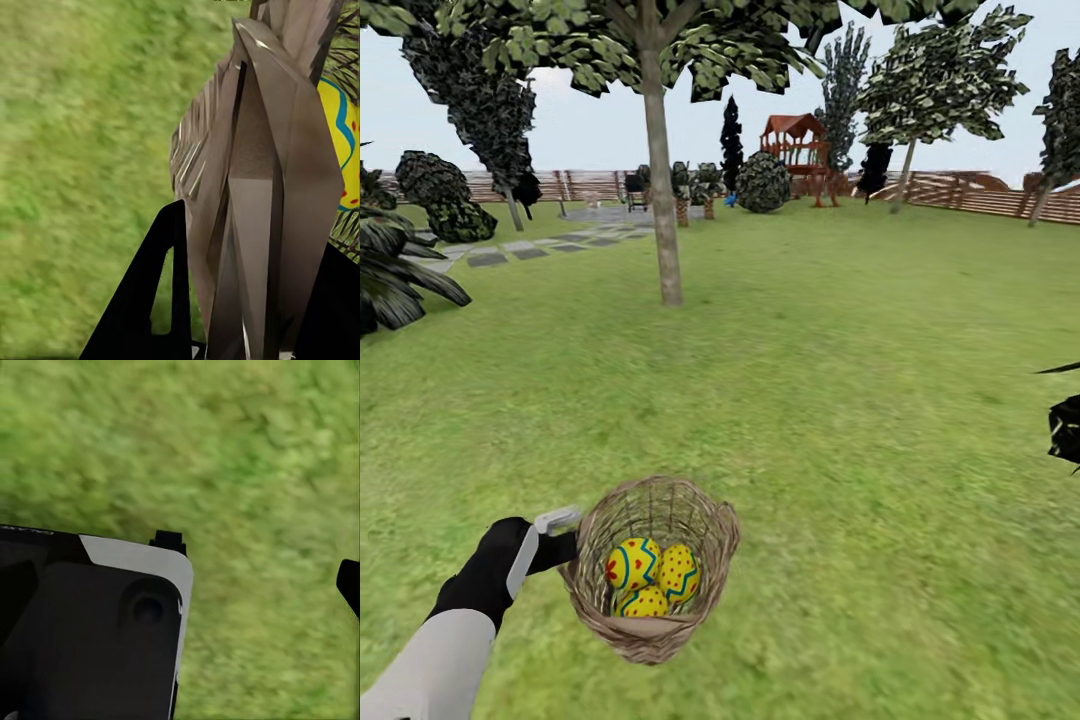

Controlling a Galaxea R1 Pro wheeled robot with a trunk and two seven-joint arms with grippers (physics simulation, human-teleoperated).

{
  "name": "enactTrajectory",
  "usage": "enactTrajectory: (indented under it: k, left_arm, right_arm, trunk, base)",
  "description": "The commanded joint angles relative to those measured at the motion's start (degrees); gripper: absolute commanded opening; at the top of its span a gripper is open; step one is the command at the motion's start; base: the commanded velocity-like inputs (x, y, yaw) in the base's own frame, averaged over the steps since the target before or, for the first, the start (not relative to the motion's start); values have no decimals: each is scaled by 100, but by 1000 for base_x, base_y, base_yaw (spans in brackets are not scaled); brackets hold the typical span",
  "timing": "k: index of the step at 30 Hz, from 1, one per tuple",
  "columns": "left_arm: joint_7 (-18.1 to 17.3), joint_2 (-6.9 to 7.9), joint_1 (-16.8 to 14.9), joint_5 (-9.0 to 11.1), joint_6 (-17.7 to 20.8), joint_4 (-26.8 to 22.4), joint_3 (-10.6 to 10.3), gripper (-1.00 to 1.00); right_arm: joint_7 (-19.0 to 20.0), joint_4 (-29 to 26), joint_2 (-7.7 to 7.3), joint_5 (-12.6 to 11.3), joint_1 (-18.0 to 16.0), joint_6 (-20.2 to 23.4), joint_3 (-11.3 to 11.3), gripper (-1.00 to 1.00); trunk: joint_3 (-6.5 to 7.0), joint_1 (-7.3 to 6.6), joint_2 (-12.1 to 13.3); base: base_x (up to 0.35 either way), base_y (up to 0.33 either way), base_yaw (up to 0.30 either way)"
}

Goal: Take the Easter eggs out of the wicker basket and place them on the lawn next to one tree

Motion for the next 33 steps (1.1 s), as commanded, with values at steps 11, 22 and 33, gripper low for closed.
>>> enactTrajectory:
  k: [11, 22, 33]
  left_arm:
    - [-4, 0, -6, 75, 20, -12, 6, -100]
    - [-4, -8, -6, 75, 11, -14, 9, -100]
    - [-4, -38, -6, 75, 2, -19, 6, -100]
  right_arm:
    - [16, 4, -2, 50, -5, -19, -37, 100]
    - [16, 4, -15, 54, -5, -13, -37, 100]
    - [25, 29, -46, 84, 39, -18, -37, 100]
  trunk:
    - [-38, 3, -12]
    - [-63, 3, -12]
    - [-63, 3, -12]
  base:
    - [0, 0, 300]
    - [0, 0, 265]
    - [164, 0, 3]
